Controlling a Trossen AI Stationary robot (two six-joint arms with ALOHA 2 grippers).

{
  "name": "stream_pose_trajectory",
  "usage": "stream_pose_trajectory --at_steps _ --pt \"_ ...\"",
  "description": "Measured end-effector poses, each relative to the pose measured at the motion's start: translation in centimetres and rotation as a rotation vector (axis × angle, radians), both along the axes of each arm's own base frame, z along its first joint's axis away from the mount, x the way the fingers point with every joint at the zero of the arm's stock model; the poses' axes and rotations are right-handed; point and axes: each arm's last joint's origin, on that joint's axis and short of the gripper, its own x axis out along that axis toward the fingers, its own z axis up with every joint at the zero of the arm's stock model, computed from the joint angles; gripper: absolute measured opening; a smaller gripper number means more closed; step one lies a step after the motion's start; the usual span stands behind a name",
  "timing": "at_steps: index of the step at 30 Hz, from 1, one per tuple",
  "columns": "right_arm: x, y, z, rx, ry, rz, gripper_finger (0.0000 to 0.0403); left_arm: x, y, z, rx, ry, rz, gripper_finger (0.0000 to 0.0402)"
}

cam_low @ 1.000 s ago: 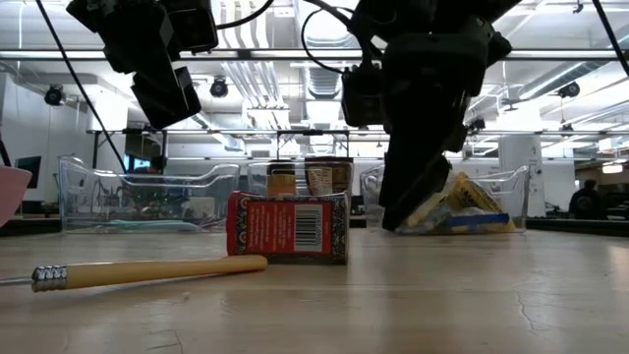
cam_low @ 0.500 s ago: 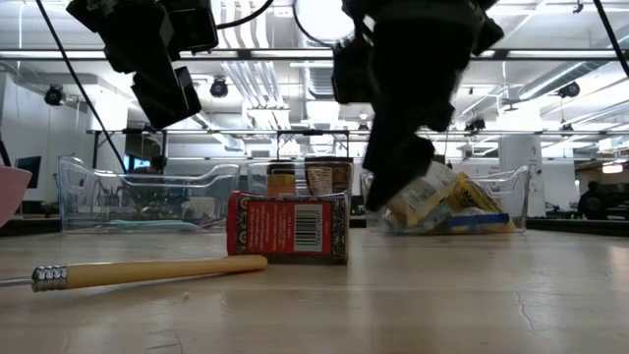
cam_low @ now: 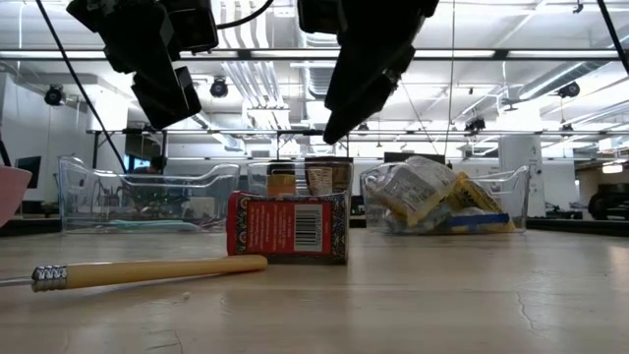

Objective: Pick & Place Food Item
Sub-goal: Put the right red seasoning can into the middle transparent bin

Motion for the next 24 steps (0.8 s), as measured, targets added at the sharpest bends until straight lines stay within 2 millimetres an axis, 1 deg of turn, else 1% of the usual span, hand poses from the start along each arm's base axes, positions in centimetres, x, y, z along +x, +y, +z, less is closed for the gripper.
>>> stream_pose_trajectory --at_steps 7,13,16,21,24 --pt "1.4 1.7 -0.7 0.0 0.01 0.027 0.0384 0.0 0.0 0.0 -0.004 0.005 0.005 0.0132" --pt "2.6 3.4 -2.9 -0.015 0.075 0.056 0.0384 0.0 0.0 0.0 -0.004 0.006 0.005 0.0132" --pt "3.3 3.7 -3.6 -0.043 0.105 0.045 0.0384 -0.1 0.0 0.0 -0.004 0.01 0.005 0.0132" --pt "3.9 3.7 -4.0 -0.155 0.147 0.022 0.0384 -0.1 0.0 -0.1 -0.004 0.013 0.005 0.0132" --pt "4.4 3.8 -4.3 -0.155 0.146 0.023 0.0384 -0.1 0.0 -0.1 -0.003 0.016 0.005 0.0132"
